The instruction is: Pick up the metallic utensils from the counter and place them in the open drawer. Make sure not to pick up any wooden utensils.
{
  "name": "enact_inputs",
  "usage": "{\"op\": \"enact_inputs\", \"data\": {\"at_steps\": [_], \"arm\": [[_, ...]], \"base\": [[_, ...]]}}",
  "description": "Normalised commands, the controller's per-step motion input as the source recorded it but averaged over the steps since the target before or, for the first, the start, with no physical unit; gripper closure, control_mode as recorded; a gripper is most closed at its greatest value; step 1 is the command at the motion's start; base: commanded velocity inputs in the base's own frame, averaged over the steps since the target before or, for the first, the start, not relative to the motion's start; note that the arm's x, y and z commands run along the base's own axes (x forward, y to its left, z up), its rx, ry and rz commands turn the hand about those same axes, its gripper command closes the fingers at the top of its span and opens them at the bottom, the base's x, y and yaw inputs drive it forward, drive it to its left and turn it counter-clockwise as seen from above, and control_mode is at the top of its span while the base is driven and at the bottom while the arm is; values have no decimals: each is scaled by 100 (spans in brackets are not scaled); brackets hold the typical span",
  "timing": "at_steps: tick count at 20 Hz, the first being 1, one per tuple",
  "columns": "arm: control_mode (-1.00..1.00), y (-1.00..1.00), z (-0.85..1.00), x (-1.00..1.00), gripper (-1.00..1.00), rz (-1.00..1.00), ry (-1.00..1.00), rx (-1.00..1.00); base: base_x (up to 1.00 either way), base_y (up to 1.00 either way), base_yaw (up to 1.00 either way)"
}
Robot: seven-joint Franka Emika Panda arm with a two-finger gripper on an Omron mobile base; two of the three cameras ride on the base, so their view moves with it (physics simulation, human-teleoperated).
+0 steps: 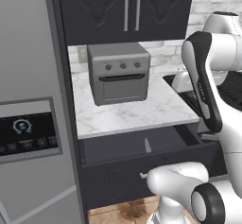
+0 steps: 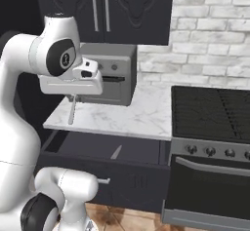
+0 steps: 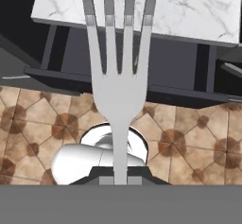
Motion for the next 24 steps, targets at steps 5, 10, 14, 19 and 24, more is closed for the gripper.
{"op": "enact_inputs", "data": {"at_steps": [5, 10, 14, 19, 24], "arm": [[100, 0, 0, 0, 100, 0, 0, 0], [100, 0, 0, 0, 100, 0, 0, 0], [100, 0, 0, 0, 100, 0, 0, 0], [100, 0, 0, 0, 100, 0, 0, 0], [100, 0, 0, 0, 100, 0, 0, 0]], "base": [[25, 0, 7], [4, 0, 1], [0, 0, 0], [0, 0, 0], [0, 0, 0]]}}
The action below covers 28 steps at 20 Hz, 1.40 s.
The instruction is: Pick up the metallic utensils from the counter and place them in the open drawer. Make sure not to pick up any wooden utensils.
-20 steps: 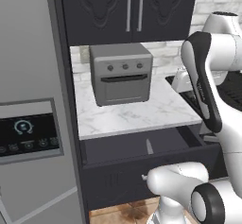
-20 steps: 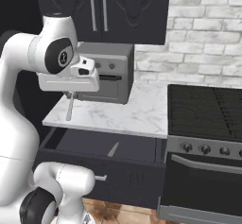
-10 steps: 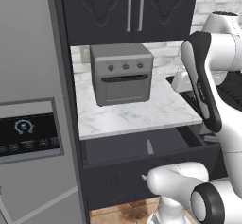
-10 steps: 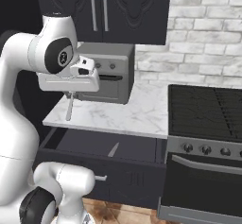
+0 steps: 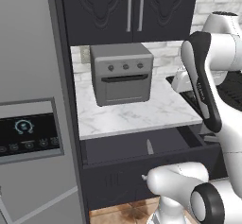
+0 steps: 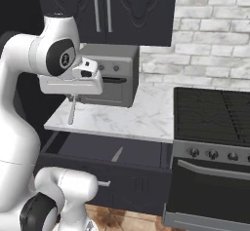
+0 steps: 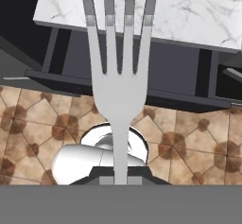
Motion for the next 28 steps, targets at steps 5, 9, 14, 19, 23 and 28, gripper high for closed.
{"op": "enact_inputs", "data": {"at_steps": [5, 9, 14, 19, 23, 28], "arm": [[-100, 22, -35, 0, 100, 1, 0, 0], [-100, 47, -93, 0, 100, 4, 7, 0], [-100, 34, -88, 0, 100, 2, 4, 0], [-100, 8, -90, 0, 100, 2, 0, 0], [-100, 0, -72, 0, 100, 0, 13, 0], [-100, 8, -26, 0, 100, 0, 18, 0]], "base": [[0, 0, 0], [0, 0, 0], [0, 0, 0], [0, 0, 0], [0, 0, 0], [0, 0, 0]]}}
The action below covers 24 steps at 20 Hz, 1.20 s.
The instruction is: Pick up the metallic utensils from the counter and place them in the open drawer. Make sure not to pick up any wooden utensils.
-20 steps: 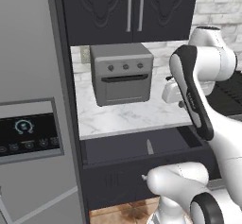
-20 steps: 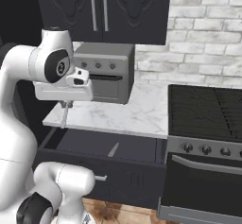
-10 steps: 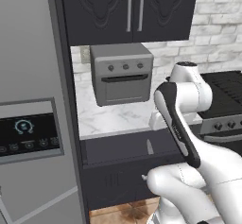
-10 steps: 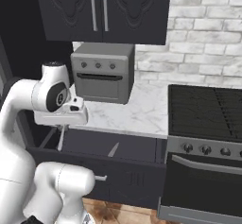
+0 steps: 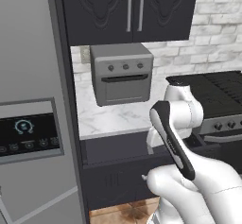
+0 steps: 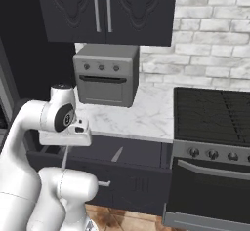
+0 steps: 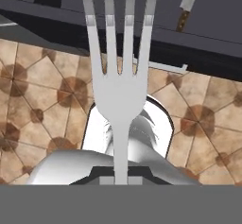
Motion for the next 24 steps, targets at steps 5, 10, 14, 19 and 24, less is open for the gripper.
{"op": "enact_inputs", "data": {"at_steps": [5, 10, 14, 19, 24], "arm": [[-100, 5, -5, -2, 100, 0, 16, -1], [-100, 14, -5, -1, 100, 2, 34, -5], [-100, 11, -8, 0, 100, 1, 32, -6], [-100, 2, -14, 22, 100, 0, 11, -3], [-100, 0, -33, 46, 100, 0, 0, 0]], "base": [[0, 0, 0], [0, 0, 0], [0, 0, 0], [0, 0, 0], [0, 0, 0]]}}
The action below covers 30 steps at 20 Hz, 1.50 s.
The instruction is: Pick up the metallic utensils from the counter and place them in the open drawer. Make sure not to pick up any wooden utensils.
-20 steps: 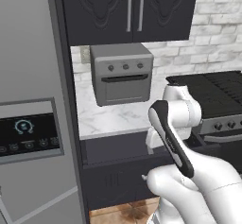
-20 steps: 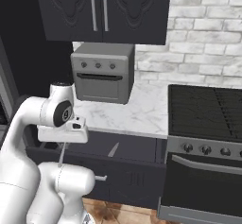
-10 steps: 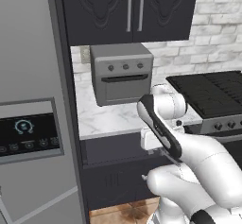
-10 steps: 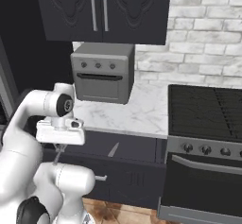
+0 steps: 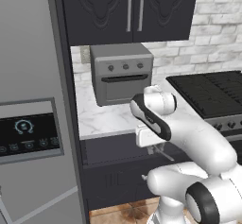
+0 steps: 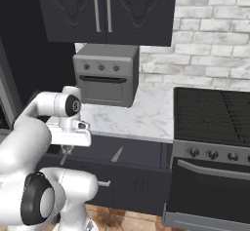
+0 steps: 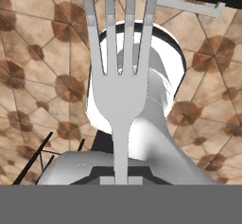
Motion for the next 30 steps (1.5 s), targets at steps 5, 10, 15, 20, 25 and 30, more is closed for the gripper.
{"op": "enact_inputs", "data": {"at_steps": [5, 10, 15, 20, 25, 30], "arm": [[-100, 6, -37, 70, 100, 0, 0, -1], [-100, 2, -21, 34, 100, 0, 10, 0], [-100, 12, -30, 22, 100, 0, 13, -2], [-100, 10, -25, 34, 100, 0, 4, -1], [-100, 9, -4, 32, 100, 0, 0, 0], [-100, 13, -24, 33, 100, 0, 0, 0]], "base": [[0, 0, 0], [0, 0, 0], [0, 0, 0], [0, 0, 0], [0, 0, 0], [0, 0, 0]]}}
